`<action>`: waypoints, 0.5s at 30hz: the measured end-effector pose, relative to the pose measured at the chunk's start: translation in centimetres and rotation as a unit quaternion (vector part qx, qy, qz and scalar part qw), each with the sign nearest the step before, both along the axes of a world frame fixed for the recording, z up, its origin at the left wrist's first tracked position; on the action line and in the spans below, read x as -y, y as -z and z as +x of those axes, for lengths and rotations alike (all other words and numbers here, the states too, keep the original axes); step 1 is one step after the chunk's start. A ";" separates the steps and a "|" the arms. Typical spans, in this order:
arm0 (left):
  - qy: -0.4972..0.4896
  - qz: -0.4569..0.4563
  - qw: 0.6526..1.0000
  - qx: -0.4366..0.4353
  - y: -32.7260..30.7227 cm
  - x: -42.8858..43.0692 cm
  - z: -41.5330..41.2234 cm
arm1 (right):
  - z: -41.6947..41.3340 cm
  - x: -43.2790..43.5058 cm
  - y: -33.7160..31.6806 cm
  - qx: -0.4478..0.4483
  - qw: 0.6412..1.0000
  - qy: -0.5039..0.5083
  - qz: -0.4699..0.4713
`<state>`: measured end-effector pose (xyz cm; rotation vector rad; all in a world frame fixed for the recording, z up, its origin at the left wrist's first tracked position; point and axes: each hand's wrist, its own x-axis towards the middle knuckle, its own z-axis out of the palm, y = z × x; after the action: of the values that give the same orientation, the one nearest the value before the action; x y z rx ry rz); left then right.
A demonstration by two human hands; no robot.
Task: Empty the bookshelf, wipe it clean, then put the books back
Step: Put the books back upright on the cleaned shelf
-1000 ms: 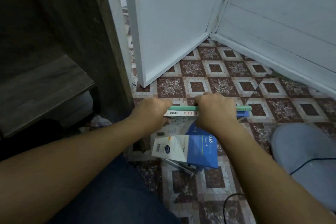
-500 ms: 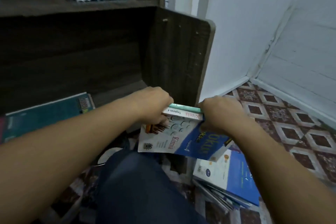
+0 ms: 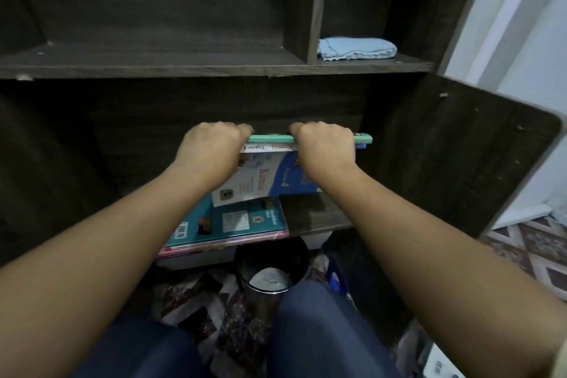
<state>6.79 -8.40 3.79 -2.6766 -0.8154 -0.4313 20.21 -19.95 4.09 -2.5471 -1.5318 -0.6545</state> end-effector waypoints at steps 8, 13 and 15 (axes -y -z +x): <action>-0.033 0.065 0.997 -0.008 8.2 -5.9 -4.3 | -1.1 -7.4 8.0 0.021 0.994 -0.102 -0.029; -0.089 -0.068 0.986 -0.123 16.2 -5.8 -6.6 | -2.5 -7.4 15.9 -0.083 0.974 -0.114 -0.175; -0.090 -0.090 0.986 -0.106 18.8 -6.0 -7.7 | -2.5 -7.0 18.5 -0.124 0.962 -0.126 -0.209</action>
<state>-0.89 -2.38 -15.05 -2.7170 -1.0627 -0.0292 17.74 -12.97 -14.43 -2.5023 -2.0214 0.0274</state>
